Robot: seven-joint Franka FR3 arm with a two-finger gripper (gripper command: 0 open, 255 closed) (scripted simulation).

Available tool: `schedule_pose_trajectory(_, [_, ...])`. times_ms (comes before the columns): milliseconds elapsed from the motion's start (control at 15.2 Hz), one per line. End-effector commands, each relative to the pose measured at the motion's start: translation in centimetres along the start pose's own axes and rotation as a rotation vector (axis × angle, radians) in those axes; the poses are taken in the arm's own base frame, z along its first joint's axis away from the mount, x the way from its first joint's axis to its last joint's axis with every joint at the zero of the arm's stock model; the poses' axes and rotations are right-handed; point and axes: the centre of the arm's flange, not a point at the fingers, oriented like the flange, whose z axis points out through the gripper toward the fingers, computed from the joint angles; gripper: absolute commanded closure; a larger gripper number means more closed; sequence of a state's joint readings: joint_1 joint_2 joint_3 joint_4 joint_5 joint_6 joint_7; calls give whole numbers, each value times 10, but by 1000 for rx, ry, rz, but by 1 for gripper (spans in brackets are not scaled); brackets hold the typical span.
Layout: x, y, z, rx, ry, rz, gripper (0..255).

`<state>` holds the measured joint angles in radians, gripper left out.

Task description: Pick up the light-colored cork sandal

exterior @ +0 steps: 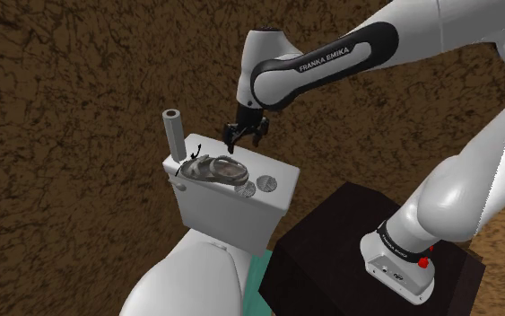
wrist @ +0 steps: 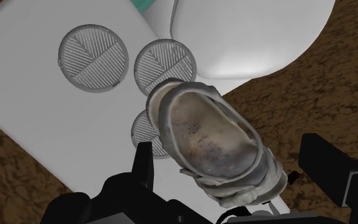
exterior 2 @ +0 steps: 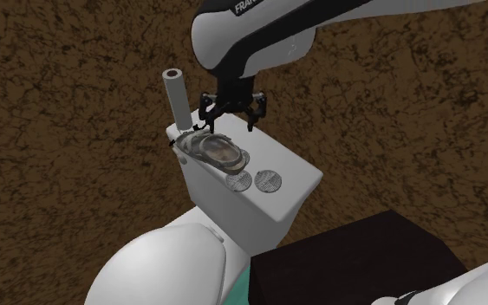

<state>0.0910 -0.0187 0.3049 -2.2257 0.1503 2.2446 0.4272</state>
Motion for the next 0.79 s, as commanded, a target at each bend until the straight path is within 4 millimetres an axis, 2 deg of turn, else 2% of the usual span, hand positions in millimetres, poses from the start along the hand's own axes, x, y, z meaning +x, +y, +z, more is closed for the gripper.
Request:
schedule_pose_trajectory(0, [13, -14, 21, 2, 6, 6, 0])
schedule_pose_trajectory(462, [59, -64, 81, 7, 24, 23, 0])
schedule_pose_trajectory(726, [62, -65, 100, 7, 25, 24, 0])
